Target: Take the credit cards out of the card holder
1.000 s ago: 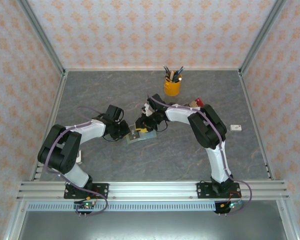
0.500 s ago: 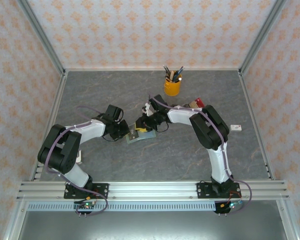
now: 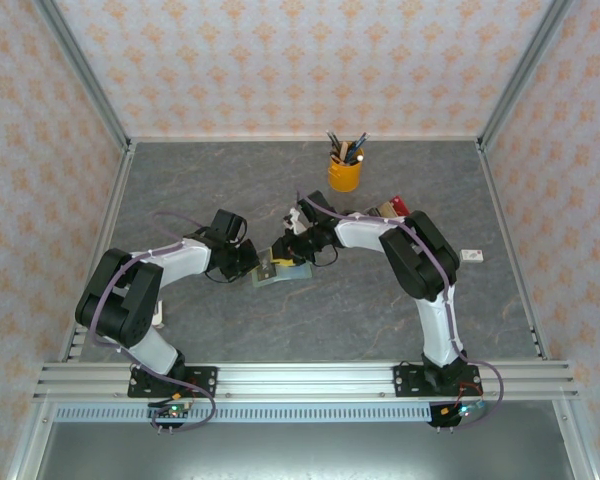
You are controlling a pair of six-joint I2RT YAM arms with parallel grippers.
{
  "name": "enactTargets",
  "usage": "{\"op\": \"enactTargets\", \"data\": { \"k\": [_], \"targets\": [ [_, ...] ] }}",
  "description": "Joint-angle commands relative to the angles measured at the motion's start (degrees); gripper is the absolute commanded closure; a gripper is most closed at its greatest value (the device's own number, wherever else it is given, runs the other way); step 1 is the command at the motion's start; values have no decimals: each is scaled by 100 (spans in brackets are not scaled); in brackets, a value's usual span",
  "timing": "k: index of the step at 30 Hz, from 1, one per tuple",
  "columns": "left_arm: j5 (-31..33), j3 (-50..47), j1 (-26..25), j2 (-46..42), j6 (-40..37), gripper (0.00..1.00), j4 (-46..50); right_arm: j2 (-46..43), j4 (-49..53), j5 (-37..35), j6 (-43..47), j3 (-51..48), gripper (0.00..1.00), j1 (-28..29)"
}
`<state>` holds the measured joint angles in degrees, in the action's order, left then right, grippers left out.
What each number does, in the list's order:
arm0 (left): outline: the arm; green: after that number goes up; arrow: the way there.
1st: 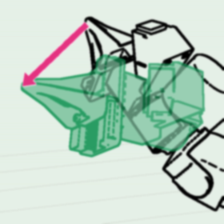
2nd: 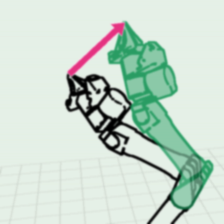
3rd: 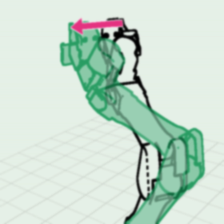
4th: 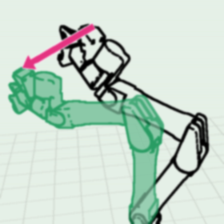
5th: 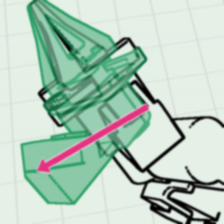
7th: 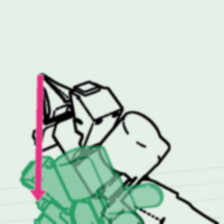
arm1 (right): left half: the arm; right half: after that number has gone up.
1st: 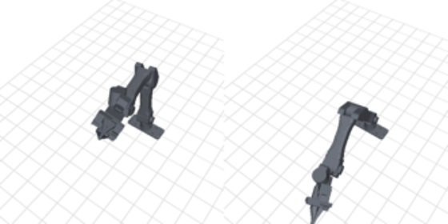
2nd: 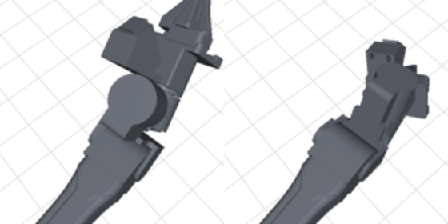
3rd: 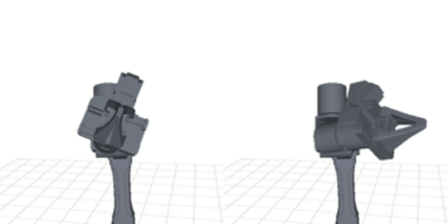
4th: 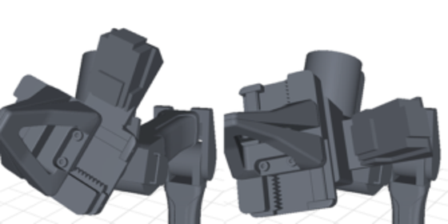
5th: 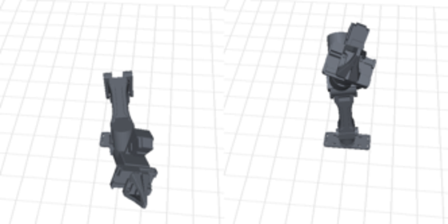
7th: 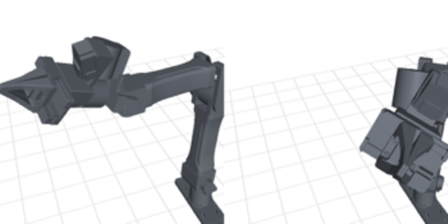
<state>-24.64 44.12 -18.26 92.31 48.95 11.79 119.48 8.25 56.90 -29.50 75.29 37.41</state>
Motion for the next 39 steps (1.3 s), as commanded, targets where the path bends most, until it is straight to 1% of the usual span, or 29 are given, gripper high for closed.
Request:
{"op": "enactTargets", "data": {
  "k": [1,7,12,15,20,24,30,39],
  "targets": [
    [299,-224,-22,451,-141,96,350,4,314,83,291,236,76,161],
    [243,-228,-19,490,-140,97,300,54,447,215,485,299,76,183],
    [148,-237,-20,498,-140,97,232,163,531,97,481,498,76,223],
    [100,-239,-19,481,-140,98,218,197,531,-83,436,563,76,245],
    [78,-222,-20,450,-174,98,236,84,686,-623,529,544,75,249],
    [65,-219,-19,462,-175,99,227,-59,187,-355,545,282,72,284],
    [56,-228,-4,463,-158,100,211,-317,-220,-275,641,32,71,337],
    [-5,-263,-2,385,-149,100,155,-293,345,-1256,480,278,71,467]
  ]
}}
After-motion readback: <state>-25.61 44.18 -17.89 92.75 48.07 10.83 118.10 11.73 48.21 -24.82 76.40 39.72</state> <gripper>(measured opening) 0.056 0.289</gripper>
